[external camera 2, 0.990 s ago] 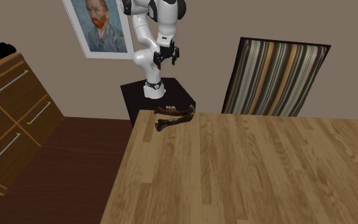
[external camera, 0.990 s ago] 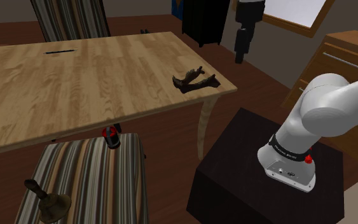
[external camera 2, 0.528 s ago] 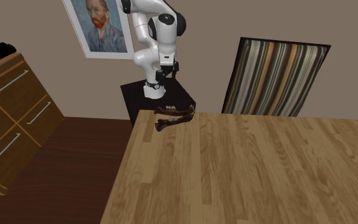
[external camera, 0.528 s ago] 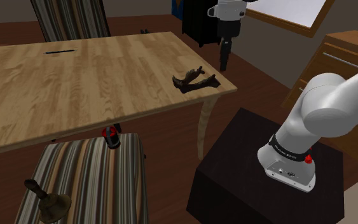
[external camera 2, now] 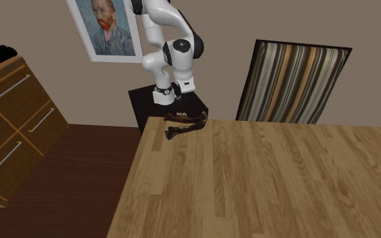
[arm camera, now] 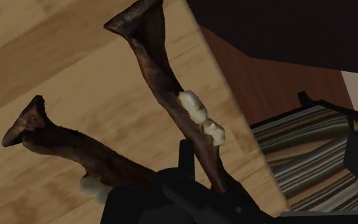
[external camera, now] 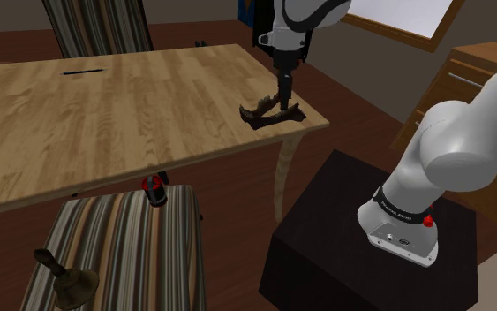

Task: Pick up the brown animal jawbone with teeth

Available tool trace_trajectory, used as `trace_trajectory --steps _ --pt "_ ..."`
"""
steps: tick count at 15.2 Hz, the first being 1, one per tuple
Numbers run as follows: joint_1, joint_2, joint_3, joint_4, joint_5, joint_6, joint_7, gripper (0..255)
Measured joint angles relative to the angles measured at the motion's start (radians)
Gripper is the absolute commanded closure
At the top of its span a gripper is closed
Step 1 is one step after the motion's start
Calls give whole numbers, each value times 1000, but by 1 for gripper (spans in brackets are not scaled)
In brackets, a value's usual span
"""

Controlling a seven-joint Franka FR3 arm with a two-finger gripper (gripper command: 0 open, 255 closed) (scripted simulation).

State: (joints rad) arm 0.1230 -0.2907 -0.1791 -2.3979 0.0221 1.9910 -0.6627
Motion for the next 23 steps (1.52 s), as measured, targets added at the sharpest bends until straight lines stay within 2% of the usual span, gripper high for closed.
trace_trajectory --steps 5,12,13,18,23 --pt "34 183 -23 84 71 92 -178 0" --pt "38 225 -26 71 97 185 -215 0" --pt "38 229 -26 76 99 192 -219 255" --pt "26 250 -40 88 99 168 -247 255" --pt "31 264 -36 75 99 186 -237 255"
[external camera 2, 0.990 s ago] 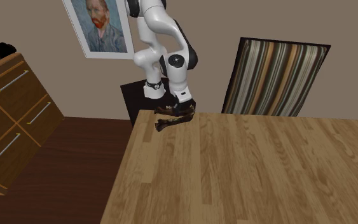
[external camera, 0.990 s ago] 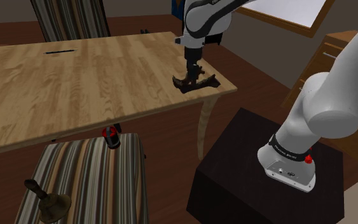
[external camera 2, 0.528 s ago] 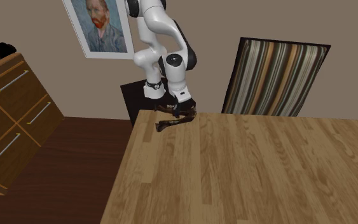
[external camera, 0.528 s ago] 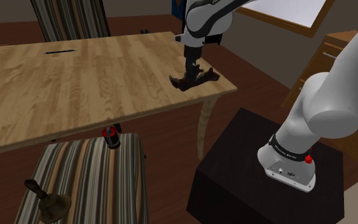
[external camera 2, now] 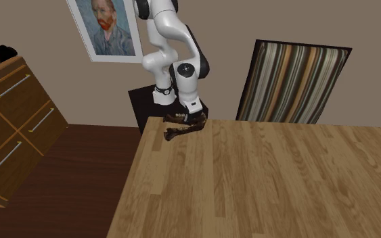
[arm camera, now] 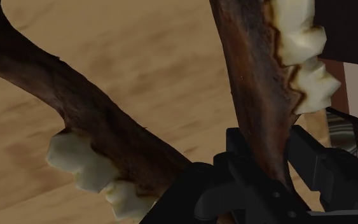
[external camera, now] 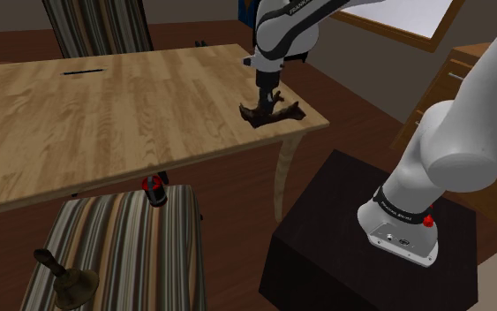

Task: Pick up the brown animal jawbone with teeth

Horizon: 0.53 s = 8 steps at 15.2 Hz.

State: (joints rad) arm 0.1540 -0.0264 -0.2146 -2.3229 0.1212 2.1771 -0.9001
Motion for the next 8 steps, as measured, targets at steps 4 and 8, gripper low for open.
trace_trajectory --steps 4,8 --pt "7 -31 8 -3 -9 -33 25 255" --pt "8 -61 11 19 -19 -84 39 255"
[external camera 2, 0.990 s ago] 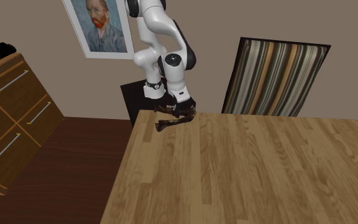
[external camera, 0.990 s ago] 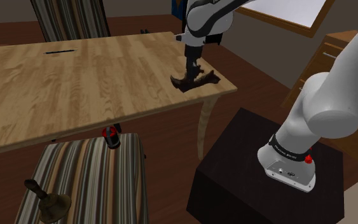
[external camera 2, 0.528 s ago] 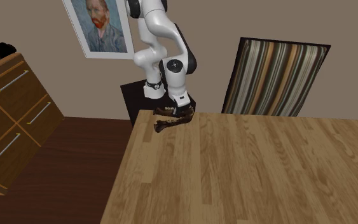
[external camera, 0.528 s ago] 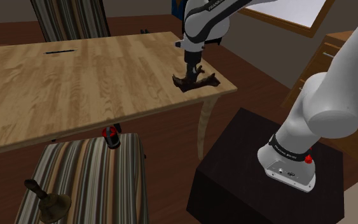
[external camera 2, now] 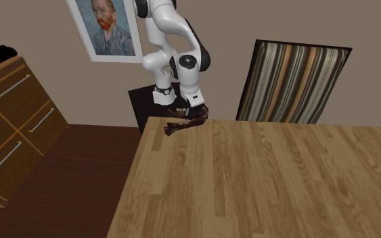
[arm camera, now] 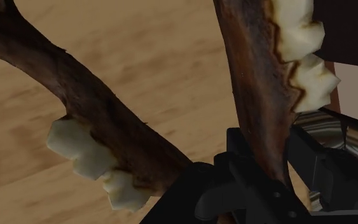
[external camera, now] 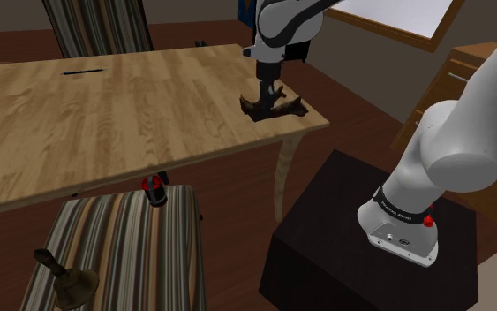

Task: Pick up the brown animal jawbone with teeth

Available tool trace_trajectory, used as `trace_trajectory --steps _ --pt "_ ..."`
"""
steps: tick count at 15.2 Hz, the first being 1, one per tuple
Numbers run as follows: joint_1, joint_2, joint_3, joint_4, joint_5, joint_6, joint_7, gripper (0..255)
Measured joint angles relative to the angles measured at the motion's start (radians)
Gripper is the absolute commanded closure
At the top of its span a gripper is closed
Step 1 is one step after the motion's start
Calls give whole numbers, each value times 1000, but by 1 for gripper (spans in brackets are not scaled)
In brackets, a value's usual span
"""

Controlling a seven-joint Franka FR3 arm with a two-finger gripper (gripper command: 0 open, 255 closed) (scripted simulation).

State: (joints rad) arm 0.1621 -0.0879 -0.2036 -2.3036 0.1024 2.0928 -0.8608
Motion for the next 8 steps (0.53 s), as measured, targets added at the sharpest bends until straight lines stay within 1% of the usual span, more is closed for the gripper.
trace_trajectory --steps 8 --pt "-2 -45 1 58 -15 -101 17 255"
